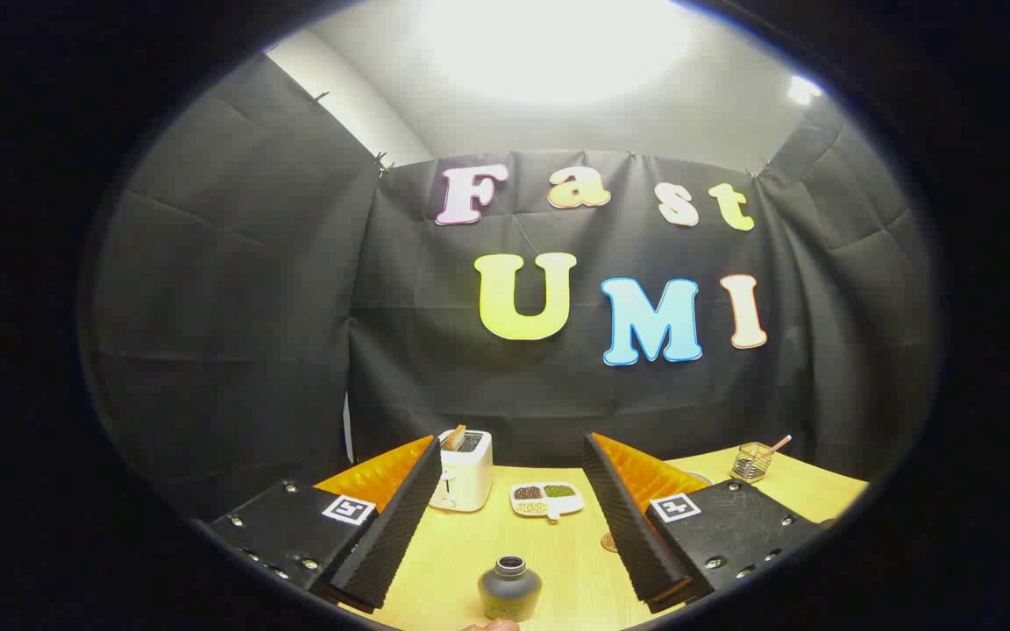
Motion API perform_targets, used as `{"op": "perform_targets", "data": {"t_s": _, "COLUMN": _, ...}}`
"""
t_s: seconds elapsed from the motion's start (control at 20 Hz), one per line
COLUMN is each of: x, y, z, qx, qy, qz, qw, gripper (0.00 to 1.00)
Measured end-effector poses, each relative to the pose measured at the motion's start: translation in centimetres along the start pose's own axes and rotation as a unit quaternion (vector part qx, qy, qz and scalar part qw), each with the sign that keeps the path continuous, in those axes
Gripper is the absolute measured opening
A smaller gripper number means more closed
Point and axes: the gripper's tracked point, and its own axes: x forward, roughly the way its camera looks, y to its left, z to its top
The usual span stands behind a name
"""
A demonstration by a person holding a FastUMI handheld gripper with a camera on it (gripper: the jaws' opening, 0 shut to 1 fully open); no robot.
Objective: Take the bottle from table, then pour the juice into the cup, finally place the bottle on the coaster
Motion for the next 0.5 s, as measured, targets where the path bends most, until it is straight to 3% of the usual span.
{"op": "perform_targets", "data": {"t_s": 0.5, "x": 0.4, "y": 0.4, "z": -1.3, "qx": -0.001, "qy": 0.006, "qz": 0.000, "qw": 1.000, "gripper": 0.99}}
